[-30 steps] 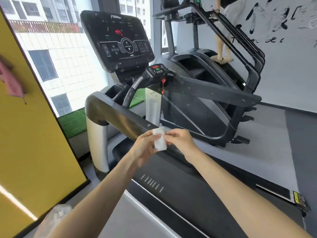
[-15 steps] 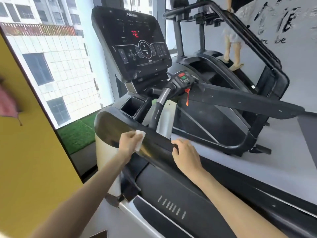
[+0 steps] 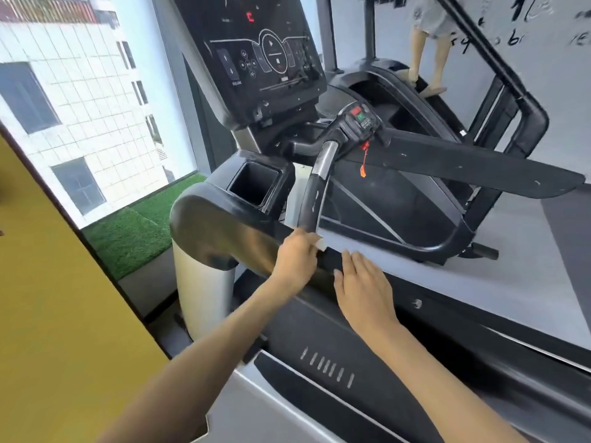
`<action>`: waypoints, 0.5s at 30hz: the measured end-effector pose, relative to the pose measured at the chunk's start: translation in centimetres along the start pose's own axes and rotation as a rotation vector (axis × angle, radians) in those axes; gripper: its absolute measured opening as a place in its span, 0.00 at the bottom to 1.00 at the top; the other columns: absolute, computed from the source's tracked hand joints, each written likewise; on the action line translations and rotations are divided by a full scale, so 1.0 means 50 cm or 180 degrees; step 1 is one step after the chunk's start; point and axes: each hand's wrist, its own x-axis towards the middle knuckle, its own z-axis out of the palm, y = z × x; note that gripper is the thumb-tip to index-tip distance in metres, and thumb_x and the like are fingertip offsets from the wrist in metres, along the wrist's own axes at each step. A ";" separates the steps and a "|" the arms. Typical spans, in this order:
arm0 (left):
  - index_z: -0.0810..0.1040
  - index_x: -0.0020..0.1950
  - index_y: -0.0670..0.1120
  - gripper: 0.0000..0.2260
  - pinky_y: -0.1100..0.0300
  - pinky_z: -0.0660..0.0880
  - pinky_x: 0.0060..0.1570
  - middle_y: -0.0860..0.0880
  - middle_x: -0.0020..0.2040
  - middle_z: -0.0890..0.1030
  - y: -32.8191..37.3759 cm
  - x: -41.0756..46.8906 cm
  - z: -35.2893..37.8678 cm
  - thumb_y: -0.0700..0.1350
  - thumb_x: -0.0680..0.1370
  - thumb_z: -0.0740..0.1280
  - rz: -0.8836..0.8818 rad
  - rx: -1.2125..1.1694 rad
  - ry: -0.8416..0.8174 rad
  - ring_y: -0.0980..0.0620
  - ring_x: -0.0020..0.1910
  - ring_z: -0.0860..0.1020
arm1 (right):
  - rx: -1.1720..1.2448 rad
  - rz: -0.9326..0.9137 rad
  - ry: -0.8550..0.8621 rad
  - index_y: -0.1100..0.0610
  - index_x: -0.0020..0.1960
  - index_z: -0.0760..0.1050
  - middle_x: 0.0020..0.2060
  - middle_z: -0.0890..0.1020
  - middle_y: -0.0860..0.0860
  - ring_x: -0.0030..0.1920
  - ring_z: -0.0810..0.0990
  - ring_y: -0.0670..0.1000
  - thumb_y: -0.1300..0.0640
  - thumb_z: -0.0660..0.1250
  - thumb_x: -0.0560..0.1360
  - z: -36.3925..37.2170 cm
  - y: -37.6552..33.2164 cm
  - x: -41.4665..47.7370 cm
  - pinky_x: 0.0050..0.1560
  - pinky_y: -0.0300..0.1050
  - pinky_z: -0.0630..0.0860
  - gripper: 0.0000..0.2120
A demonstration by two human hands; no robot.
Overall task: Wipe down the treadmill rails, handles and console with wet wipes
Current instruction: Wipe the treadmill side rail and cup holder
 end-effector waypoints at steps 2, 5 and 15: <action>0.81 0.46 0.37 0.07 0.64 0.67 0.44 0.46 0.43 0.78 -0.031 0.022 -0.053 0.37 0.78 0.65 -0.0017 -0.0187 -0.0076 0.50 0.42 0.75 | -0.0045 0.0094 -0.0041 0.68 0.58 0.77 0.50 0.82 0.61 0.51 0.82 0.59 0.55 0.61 0.77 -0.002 -0.002 -0.001 0.53 0.52 0.79 0.18; 0.82 0.49 0.38 0.10 0.55 0.70 0.51 0.40 0.50 0.78 -0.102 0.069 -0.100 0.32 0.77 0.61 -0.0629 0.0175 0.0549 0.41 0.50 0.75 | -0.0030 0.0197 -0.0328 0.69 0.59 0.77 0.52 0.82 0.62 0.54 0.81 0.60 0.50 0.50 0.78 -0.001 -0.004 -0.002 0.55 0.53 0.78 0.26; 0.81 0.43 0.39 0.09 0.56 0.71 0.46 0.46 0.37 0.78 0.031 -0.010 0.000 0.35 0.76 0.62 0.0138 -0.0156 -0.0359 0.47 0.41 0.76 | -0.0165 0.0184 -0.0504 0.69 0.61 0.76 0.55 0.80 0.65 0.57 0.80 0.61 0.49 0.50 0.77 -0.002 -0.003 -0.011 0.59 0.55 0.75 0.28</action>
